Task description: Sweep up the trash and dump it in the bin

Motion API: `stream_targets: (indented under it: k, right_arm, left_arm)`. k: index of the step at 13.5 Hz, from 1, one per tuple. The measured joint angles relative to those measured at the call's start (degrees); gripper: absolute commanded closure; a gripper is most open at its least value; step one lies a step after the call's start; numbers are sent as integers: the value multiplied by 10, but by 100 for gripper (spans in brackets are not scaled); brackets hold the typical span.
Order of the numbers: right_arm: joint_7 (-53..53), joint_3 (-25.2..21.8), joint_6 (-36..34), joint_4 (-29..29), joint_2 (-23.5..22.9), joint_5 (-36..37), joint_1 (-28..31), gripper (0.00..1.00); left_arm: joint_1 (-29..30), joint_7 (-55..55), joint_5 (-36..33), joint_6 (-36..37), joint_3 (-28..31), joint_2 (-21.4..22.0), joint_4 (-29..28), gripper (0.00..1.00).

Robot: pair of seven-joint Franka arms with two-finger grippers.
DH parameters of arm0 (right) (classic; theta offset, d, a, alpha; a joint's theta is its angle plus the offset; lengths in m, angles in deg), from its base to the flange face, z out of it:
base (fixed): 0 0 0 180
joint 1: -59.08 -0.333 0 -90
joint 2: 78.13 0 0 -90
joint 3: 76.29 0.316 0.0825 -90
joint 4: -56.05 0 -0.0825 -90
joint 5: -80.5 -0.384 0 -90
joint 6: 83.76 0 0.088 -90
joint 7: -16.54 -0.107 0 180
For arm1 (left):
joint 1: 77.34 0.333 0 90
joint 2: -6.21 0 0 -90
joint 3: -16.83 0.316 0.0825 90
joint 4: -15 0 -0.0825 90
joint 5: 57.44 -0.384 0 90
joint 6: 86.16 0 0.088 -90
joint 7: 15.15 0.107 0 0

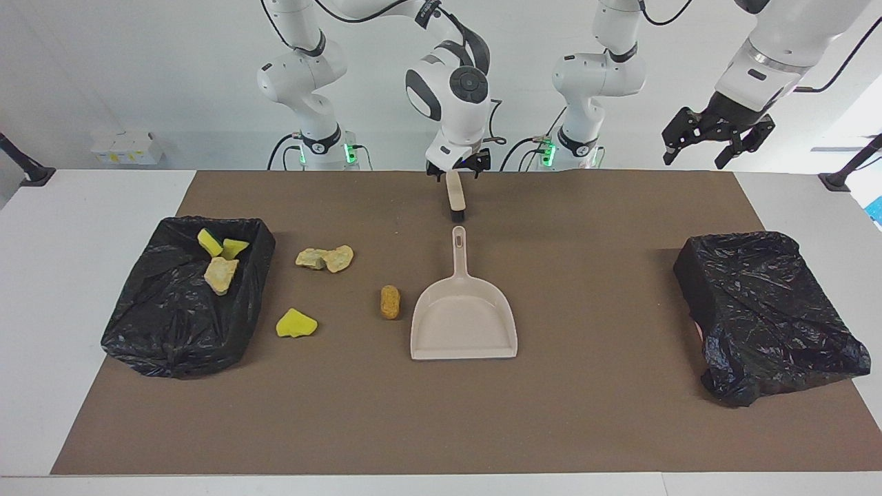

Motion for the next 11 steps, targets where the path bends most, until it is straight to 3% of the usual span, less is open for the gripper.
stream_targets:
  k: [3, 6, 11]
  right_arm:
    - [-22, 0, 4, 55, 33, -6, -38, 0]
    - [-45, 0, 47, 97, 37, -31, -74, 0]
    - [-45, 0, 86, 166, 73, -75, -90, 5]
  left_arm:
    - [0, 0, 0, 0, 0, 0, 0, 0]
    - [0, 0, 0, 0, 0, 0, 0, 0]
    - [0, 0, 0, 0, 0, 0, 0, 0]
